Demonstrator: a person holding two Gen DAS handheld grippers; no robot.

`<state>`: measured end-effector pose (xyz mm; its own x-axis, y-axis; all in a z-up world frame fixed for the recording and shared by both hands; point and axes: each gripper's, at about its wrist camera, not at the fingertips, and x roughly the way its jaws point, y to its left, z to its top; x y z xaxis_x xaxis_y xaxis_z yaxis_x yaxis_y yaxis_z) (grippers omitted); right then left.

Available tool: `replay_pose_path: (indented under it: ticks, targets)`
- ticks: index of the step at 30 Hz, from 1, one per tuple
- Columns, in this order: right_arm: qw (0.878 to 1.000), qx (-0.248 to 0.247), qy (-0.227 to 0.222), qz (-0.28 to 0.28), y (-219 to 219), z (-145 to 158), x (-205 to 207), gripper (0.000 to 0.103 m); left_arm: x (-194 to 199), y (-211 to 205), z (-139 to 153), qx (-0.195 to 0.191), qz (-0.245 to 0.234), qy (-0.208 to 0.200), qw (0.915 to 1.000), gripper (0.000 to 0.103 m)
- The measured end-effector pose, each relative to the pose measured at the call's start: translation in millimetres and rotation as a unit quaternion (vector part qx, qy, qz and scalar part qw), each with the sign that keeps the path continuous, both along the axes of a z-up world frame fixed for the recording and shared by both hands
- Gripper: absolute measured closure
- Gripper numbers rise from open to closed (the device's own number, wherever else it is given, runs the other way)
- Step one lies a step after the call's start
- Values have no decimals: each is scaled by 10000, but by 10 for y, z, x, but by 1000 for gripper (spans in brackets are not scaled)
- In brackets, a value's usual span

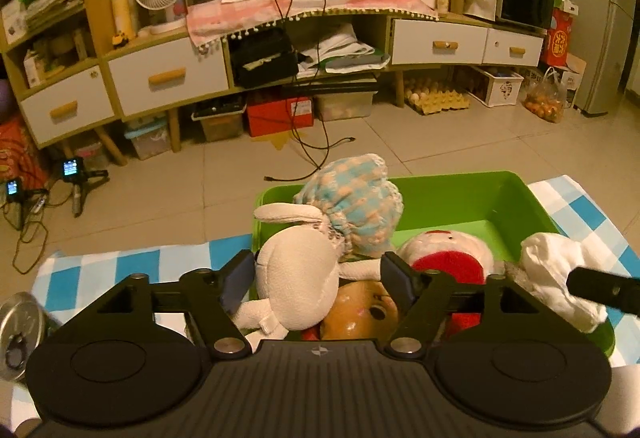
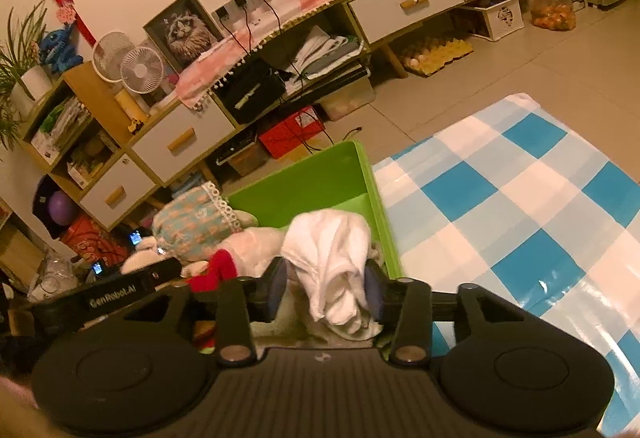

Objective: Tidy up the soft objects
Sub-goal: 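Carry bunny and white cloth over the green tub and release both, then move left tool to the pink plush while right tool approaches white sponge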

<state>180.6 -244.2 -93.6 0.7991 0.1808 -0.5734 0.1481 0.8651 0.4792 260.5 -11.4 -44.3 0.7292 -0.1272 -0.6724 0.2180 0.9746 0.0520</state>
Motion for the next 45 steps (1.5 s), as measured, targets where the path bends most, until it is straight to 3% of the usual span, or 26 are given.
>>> replay_pose_path:
  ticks: [6, 15, 25, 32, 36, 45]
  targets:
    - [10000, -55, -81, 5, -68, 87, -136, 53, -181, 10, 116, 50, -30, -63, 10000, 22]
    - [9992, -381, 7, -79, -248, 182, -412, 52, -536, 145, 185, -41, 87, -112, 9999, 14]
    - [9981, -606, 104, -66, -445, 293, -806, 46, -1182, 291, 143, -383, 182, -65, 9991, 7]
    - [9964, -832, 159, 26, -382, 332, -1050, 37, -1576, 433, 103, -655, 247, -2, 9975, 5]
    - [9953, -927, 238, 129, -333, 299, -1146, 36, -1737, 480, 48, -641, 203, -69, 9977, 5]
    - [9905, -1185, 579, 392, -165, 125, -1333, 36, -1922, 568, -182, -671, 3, 181, 9976, 5]
